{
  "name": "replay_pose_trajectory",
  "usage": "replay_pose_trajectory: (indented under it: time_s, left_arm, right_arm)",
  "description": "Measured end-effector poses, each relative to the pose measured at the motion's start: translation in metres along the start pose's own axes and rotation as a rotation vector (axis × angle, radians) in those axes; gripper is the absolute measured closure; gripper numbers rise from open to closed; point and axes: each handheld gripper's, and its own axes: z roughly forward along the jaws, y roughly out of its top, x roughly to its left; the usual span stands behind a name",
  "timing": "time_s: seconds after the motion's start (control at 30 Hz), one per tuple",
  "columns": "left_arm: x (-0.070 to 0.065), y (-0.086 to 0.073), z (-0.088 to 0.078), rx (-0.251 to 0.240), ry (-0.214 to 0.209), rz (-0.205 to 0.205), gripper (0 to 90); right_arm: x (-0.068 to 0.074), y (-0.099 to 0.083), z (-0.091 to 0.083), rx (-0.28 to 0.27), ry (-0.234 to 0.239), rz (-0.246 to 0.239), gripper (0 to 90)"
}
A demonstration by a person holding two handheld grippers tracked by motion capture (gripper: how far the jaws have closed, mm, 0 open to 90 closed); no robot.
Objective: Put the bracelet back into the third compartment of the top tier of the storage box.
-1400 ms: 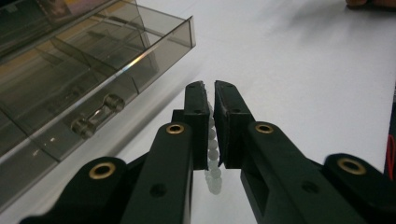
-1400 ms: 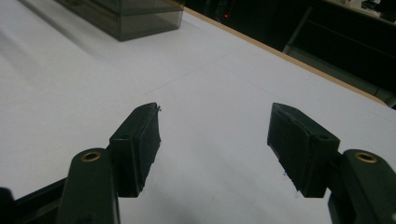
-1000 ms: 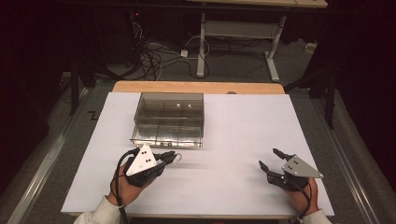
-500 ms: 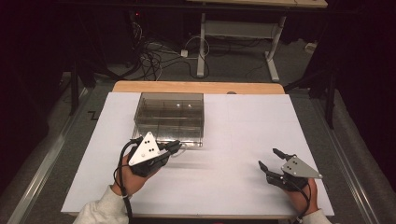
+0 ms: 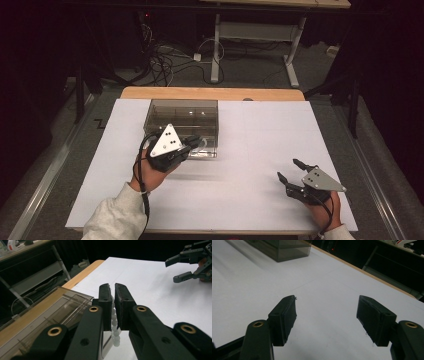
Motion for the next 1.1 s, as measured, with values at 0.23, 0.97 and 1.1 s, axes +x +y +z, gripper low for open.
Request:
replay_pose_trajectory:
  time_s: [0.23,0.97,1.1]
  left_arm:
    - [0.007,-0.002,0.017,0.031,0.0,-0.023,82.2]
    - [0.013,-0.015,0.049,0.117,-0.008,-0.059,82.1]
    - [0.011,-0.017,0.054,0.133,-0.004,-0.058,82.0]
  right_arm:
    - [0.001,-0.001,0.0,0.007,0.003,-0.005,32.3]
    - [0.003,-0.001,0.001,0.014,0.012,-0.019,32.5]
    - [0.003,-0.001,0.001,0.016,0.015,-0.019,32.5]
